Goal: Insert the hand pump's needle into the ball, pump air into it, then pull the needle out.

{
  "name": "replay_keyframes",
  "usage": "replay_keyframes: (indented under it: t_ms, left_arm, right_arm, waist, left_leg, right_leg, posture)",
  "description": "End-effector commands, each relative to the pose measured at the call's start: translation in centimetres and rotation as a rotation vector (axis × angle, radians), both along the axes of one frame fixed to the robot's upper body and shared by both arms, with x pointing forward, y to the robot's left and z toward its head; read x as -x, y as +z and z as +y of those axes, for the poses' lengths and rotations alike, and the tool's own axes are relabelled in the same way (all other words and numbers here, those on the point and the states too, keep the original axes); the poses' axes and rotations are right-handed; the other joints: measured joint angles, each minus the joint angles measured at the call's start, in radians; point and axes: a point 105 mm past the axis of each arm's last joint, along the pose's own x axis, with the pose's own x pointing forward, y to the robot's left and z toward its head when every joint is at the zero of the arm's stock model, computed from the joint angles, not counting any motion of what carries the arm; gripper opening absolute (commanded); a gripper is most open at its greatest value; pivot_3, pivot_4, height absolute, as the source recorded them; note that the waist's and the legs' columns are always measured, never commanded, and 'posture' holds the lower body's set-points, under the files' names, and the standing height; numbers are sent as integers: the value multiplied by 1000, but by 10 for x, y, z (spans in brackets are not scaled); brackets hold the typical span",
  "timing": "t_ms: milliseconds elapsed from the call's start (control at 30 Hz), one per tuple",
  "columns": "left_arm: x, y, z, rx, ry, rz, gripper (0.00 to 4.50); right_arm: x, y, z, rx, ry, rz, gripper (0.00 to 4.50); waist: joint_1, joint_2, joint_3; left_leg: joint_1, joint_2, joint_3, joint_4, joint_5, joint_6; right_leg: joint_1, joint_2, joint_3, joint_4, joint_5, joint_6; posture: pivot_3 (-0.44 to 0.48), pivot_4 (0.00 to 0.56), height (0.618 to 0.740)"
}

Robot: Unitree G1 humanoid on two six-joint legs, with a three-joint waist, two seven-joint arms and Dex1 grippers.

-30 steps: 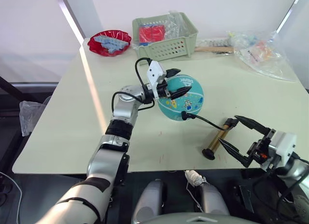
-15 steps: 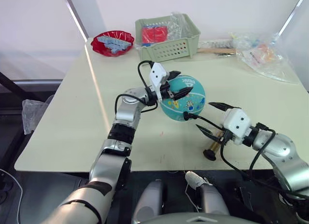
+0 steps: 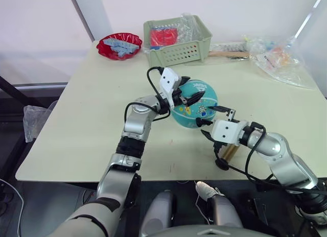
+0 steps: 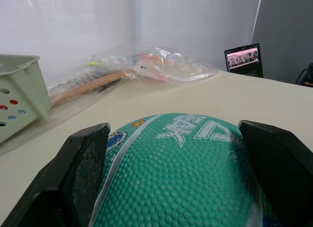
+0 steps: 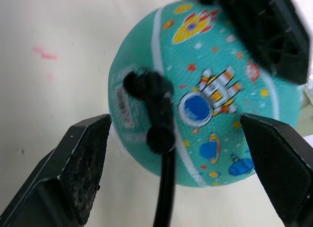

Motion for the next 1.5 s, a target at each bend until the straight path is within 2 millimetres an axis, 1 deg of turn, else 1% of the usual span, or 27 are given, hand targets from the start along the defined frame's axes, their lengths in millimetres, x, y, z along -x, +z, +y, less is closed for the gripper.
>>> replay_keyframes:
  t_ms: [33,100,133,267,300,333,400,600,733,800,967,1133,1200,1500]
  left_arm:
    - [3,-37,-8,-68,7,130,4500]
    - [3,-37,-8,-65,14,133,4500]
    - [3,-37,-9,-63,16,134,4500]
    - [4,-38,-10,-60,21,139,4500]
    - [4,-38,-10,-59,22,140,4500]
    - [4,-38,-11,-59,25,141,4500]
    - [4,-40,-11,-63,37,142,4500]
    - [4,-47,-12,-83,78,143,4500]
    - [10,-59,-17,-113,70,145,4500]
    - [12,-64,-18,-133,65,141,4500]
    - [10,-75,-17,-150,81,151,4500]
    - [5,-79,-15,-158,103,153,4500]
    - [3,-79,-14,-158,110,153,4500]
    - [-1,-83,-13,-158,124,155,4500]
  right_arm:
    - [0,13,7,12,33,-88,4145]
    - [-1,12,7,25,34,-93,3451]
    - [-2,12,7,24,34,-99,3010]
    - [-3,13,9,22,40,-121,1001]
    - [-3,12,10,23,42,-123,790]
    - [-2,12,10,22,45,-124,288]
    - [-1,10,11,22,51,-124,80]
    - [1,13,12,-39,52,-139,77]
    - [7,15,9,-64,68,-141,77]
    - [10,18,8,-91,75,-147,77]
    - [17,23,4,-123,91,-160,77]
    - [22,22,-1,-116,101,-165,77]
    - [25,21,-1,-114,110,-165,77]
    - [38,19,-2,-127,147,-141,77]
  waist:
    - [0,0,0]
    - [0,0,0]
    - [0,0,0]
    - [0,0,0]
    - [0,0,0]
    - [-1,0,0]
    - [-2,0,0]
    - [-1,0,-1]
    - [0,0,-1]
    - [2,0,-2]
    - [12,0,-2]
    - [27,0,-2]
    - [29,0,-2]
    - [31,1,-3]
  left_leg:
    - [0,0,0,0,0,0]
    - [0,0,0,0,0,0]
    - [0,0,0,0,0,0]
    - [0,0,0,0,0,0]
    - [0,0,0,0,0,0]
    - [0,0,0,0,0,0]
    - [0,0,0,0,0,0]
    - [1,0,0,0,0,0]
    - [1,0,-1,0,0,0]
    - [2,0,-1,0,0,0]
    - [2,0,-2,0,-1,2]
    - [2,-1,-2,0,-1,2]
    - [1,-1,-7,0,-1,2]
    - [2,-7,-18,0,-1,3]
  right_leg:
    - [0,0,0,0,0,0]
    - [0,0,0,0,0,0]
    - [0,0,0,0,0,0]
    - [0,0,0,0,0,0]
    - [0,0,0,0,0,0]
    - [0,0,0,0,0,0]
    - [0,0,0,0,0,0]
    - [0,0,0,0,0,0]
    - [1,0,0,0,0,0]
    - [2,0,-1,0,0,0]
    - [3,0,-1,-1,0,0]
    - [3,-1,-2,-2,0,0]
    - [4,0,-1,-2,-2,-2]
    - [11,0,-2,-5,-4,1]
  posture:
    - [0,150,737]
    - [0,150,737]
    - [0,150,737]
    - [0,150,737]
    - [0,150,737]
    - [0,150,737]
    - [0,150,737]
    - [0,150,737]
    - [0,150,737]
    - [0,150,737]
    - [0,150,737]
    - [0,150,737]
    - [0,150,737]
    - [0,150,737]
